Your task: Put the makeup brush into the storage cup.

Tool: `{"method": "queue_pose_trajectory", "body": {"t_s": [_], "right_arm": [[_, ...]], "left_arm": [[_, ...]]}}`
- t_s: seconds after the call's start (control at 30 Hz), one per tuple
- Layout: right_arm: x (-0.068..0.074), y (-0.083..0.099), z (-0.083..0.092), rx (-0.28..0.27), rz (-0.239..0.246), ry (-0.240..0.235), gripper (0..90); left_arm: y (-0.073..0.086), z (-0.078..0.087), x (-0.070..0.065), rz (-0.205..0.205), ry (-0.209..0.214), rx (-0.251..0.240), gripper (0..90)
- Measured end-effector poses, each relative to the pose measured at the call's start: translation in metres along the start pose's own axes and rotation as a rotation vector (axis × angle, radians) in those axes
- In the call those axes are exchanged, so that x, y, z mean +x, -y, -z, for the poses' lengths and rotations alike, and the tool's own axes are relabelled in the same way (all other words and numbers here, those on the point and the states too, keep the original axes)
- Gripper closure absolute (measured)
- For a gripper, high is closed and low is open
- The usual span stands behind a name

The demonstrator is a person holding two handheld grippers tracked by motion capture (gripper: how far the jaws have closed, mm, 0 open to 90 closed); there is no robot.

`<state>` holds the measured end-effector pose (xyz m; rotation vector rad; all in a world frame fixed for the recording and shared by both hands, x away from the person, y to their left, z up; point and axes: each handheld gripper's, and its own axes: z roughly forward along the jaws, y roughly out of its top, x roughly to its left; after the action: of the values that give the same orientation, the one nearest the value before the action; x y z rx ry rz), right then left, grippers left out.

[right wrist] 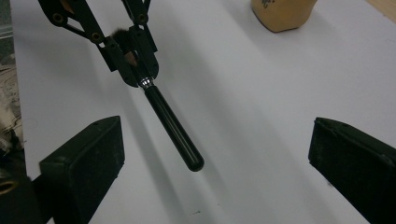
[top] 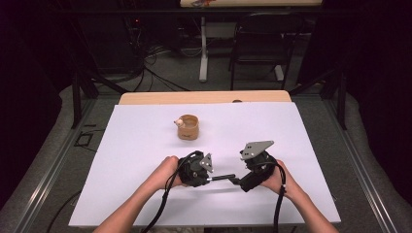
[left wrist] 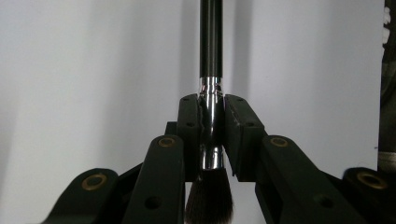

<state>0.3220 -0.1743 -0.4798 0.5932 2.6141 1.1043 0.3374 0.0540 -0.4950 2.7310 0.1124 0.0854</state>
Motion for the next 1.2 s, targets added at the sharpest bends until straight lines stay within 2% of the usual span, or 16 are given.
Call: {"method": "queue_pose_trajectory", "body": {"t_s": [0.13,0.17,0.2,0.23,0.27,0.3,0.4,0.43,0.5,0.53,0.57,0.77,0.83,0.9,1.0,1.2], "right_arm": [[0.006,0.001,-0.009,0.024,0.023,-0.020,14.9],[0.009,0.001,-0.012,0.036,0.035,-0.028,17.7],[0.009,0.001,-0.012,0.036,0.035,-0.028,17.7],[0.013,0.002,-0.016,0.053,0.049,-0.037,26.2],[0.013,0.002,-0.016,0.053,0.049,-0.037,26.2],[0.015,0.003,-0.019,0.069,0.063,-0.040,32.1],[0.015,0.004,-0.020,0.074,0.071,-0.047,37.8],[0.015,0.005,-0.022,0.083,0.076,-0.059,44.0],[0.016,0.006,-0.023,0.093,0.077,-0.066,45.9],[0.016,0.008,-0.026,0.101,0.080,-0.097,50.4],[0.017,0.008,-0.027,0.107,0.082,-0.107,52.4],[0.016,0.014,-0.033,0.120,0.083,-0.153,60.6],[0.017,0.015,-0.034,0.131,0.075,-0.158,63.3],[0.017,0.015,-0.035,0.132,0.084,-0.164,64.4],[0.017,0.016,-0.037,0.140,0.087,-0.181,69.1],[0.018,0.018,-0.039,0.162,0.096,-0.196,72.3]], "left_arm": [[0.000,-0.003,0.000,-0.010,0.002,0.005,77.3],[-0.001,-0.003,0.000,-0.024,0.002,0.008,77.3],[-0.001,-0.003,0.000,-0.024,0.002,0.008,77.3],[-0.001,-0.002,0.000,-0.037,0.004,0.014,77.3],[-0.001,-0.002,0.000,-0.040,0.003,0.016,77.3],[-0.002,-0.002,0.000,-0.040,0.003,0.013,77.3],[-0.001,-0.004,-0.001,-0.047,0.003,0.016,77.3],[-0.001,-0.005,-0.002,-0.045,0.015,0.021,77.3],[-0.001,-0.006,-0.003,-0.040,0.020,0.020,77.3],[-0.001,-0.006,-0.003,-0.052,0.023,0.028,77.3],[-0.001,-0.008,-0.004,-0.056,0.017,0.029,77.3],[-0.001,-0.008,-0.004,-0.075,0.035,0.018,77.3],[0.000,-0.009,-0.005,-0.094,0.030,0.017,77.3],[0.000,-0.009,-0.005,-0.096,0.034,0.015,77.2],[0.000,-0.009,-0.007,-0.125,0.037,0.002,77.2],[-0.001,-0.011,-0.008,-0.128,0.042,0.006,77.2]]}}
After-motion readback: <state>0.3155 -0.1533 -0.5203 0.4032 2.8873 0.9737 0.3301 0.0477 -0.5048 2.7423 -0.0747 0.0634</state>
